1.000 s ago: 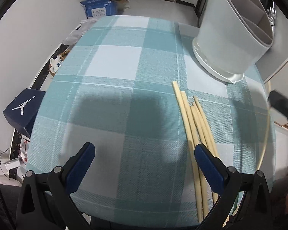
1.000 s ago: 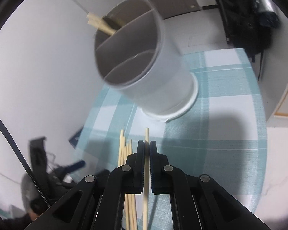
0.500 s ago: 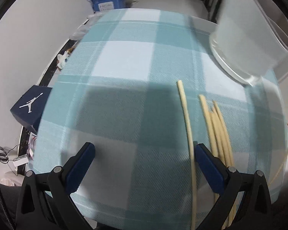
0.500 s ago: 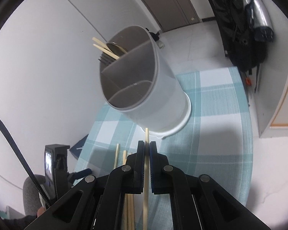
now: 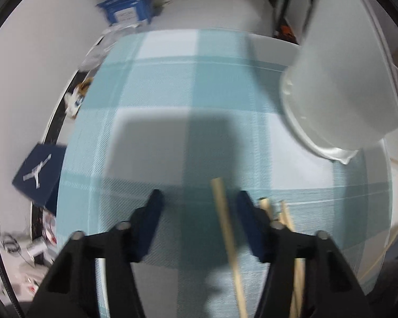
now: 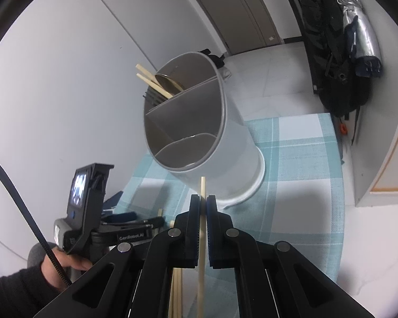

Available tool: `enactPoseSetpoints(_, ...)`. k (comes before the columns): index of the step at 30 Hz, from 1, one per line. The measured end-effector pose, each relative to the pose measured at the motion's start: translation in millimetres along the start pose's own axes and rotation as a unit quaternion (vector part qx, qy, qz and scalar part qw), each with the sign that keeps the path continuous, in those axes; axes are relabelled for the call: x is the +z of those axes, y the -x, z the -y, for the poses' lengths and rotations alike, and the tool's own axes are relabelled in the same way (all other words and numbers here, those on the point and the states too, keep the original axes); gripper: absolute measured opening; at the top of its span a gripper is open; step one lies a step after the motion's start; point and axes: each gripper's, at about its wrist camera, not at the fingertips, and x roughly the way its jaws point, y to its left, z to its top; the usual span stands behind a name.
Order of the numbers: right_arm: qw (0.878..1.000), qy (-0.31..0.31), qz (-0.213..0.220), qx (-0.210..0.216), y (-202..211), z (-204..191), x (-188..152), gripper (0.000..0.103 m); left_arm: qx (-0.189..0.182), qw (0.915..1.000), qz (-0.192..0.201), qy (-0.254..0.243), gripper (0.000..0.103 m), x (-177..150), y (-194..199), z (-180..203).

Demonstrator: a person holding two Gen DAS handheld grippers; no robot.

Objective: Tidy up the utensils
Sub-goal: 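Lift the chopstick with right tool while left tool grasps another chopstick, then raise both held chopsticks over the white holder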

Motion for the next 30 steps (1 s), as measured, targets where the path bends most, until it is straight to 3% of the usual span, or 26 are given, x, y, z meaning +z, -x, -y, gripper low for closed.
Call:
enactPoseSetpoints(4,1.000,0.000,0.003,0.000,2,2,1,0.004,-0.019,0.9998,-0.003,-0.008,0.005,2,0,8)
enactPoseSetpoints(13,1.000,0.009,0.011,0.000,7,-3,-1,0.004,-0.069,0.9950,0.020,0.069,0.003,3,12,-9)
enactPoseSetpoints(19,0.999,0.031,0.035,-0.011,17,-16,-3,0.004,-0.092,0.9873,0.087,0.096,0.003,-4,57,-16)
enactPoseSetpoints(23,0.998,0.038,0.052,-0.017,22,-23,-6,0.004,-0.133,0.9765,0.127,0.112,0.003,-5,86,-21)
enactPoseSetpoints(30,0.993,0.074,0.069,-0.058,28,-38,-14,0.004,-0.144,0.9659,0.197,0.086,0.003,-10,117,-25)
